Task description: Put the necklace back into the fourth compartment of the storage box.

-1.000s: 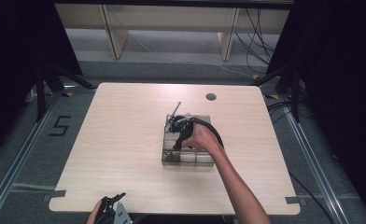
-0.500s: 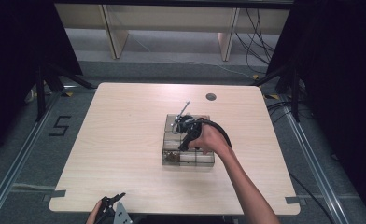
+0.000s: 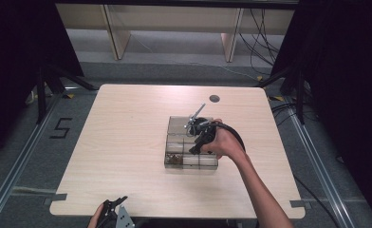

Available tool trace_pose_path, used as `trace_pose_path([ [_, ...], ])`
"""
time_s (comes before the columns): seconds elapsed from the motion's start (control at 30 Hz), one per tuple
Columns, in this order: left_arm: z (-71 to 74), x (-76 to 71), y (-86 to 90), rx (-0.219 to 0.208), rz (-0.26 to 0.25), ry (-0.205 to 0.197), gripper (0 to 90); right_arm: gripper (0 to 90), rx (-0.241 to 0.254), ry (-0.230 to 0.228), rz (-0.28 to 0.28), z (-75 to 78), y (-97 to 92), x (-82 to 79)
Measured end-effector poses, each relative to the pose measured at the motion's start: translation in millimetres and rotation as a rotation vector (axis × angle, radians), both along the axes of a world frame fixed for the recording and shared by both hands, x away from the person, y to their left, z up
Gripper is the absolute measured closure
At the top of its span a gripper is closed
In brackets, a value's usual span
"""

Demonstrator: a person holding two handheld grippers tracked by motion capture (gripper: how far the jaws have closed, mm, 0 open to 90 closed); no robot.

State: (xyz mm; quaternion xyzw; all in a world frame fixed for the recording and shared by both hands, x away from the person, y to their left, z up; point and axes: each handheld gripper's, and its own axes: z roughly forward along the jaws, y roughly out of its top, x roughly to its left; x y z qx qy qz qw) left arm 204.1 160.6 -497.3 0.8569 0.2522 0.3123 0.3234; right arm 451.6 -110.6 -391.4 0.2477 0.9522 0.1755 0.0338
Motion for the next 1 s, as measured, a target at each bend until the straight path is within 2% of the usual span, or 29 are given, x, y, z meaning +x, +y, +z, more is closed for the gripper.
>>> trace_pose_path([
  [0.2, -1.1, 0.2, -0.8, -0.005, 0.002, 0.001, 15.4, 53.0, 0.010, -0.013, -0.006, 1.3, -8.6, -3.0],
  [0.23, -0.1, 0.9, 0.1, 0.022, -0.002, -0.003, 15.4, 52.8, 0.011, -0.010, -0.010, 1.0, -9.3, -3.9],
  [0.27, -0.1, 1.2, -0.1, 0.028, 0.001, -0.007, 15.4, 52.7, 0.014, -0.011, -0.005, 0.9, -10.3, -4.0],
  [0.43, 0.0, 1.0, 0.2, 0.023, -0.001, -0.003, 15.4, 51.5, 0.016, -0.009, -0.006, 0.7, -12.6, -5.4],
  [0.47, -1.0, 0.3, -0.8, -0.010, 0.002, 0.002, 15.4, 51.0, 0.017, -0.006, -0.009, 0.9, -12.6, -6.1],
  [0.67, 0.0, 0.1, -0.2, -0.001, -0.002, 0.000, 15.4, 45.8, 0.024, -0.015, -0.018, 1.9, -13.7, -9.8],
  [0.7, 0.0, 0.0, -0.2, -0.001, -0.001, 0.001, 15.4, 45.2, 0.028, -0.020, -0.006, 2.0, -14.4, -9.6],
  [1.0, 0.2, 0.5, -0.1, 0.001, -0.002, 0.001, 15.4, 38.2, 0.052, -0.040, -0.034, 5.0, -22.1, -16.1],
])
